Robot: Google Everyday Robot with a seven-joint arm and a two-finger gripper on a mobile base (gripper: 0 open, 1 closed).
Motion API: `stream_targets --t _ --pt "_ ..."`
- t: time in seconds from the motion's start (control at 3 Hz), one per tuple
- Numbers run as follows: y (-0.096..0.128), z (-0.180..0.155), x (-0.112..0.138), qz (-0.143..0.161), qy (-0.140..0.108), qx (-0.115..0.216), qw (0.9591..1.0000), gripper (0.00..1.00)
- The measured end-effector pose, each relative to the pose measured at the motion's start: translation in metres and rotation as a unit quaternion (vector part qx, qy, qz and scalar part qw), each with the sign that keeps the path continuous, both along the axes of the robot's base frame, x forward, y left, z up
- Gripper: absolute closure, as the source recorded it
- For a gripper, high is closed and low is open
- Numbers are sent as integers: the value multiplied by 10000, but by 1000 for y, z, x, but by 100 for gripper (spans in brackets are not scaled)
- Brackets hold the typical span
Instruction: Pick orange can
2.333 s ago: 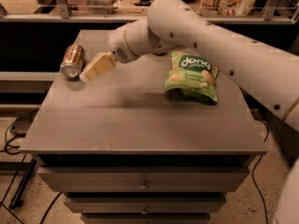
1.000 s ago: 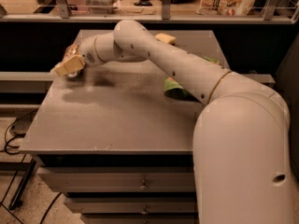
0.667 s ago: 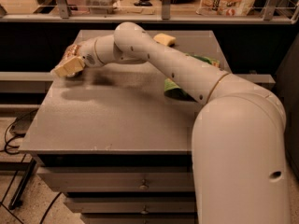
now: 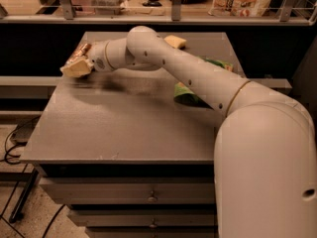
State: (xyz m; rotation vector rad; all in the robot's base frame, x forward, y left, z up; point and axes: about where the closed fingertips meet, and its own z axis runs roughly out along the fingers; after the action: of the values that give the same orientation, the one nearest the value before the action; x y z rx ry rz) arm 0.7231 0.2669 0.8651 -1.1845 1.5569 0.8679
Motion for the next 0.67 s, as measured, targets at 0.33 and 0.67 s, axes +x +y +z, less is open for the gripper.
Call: stream_targets --t 0.33,0.67 --pt "-17 37 5 43 -214 212 9995 88" --pt "-48 96 18 149 -586 442 9972 100"
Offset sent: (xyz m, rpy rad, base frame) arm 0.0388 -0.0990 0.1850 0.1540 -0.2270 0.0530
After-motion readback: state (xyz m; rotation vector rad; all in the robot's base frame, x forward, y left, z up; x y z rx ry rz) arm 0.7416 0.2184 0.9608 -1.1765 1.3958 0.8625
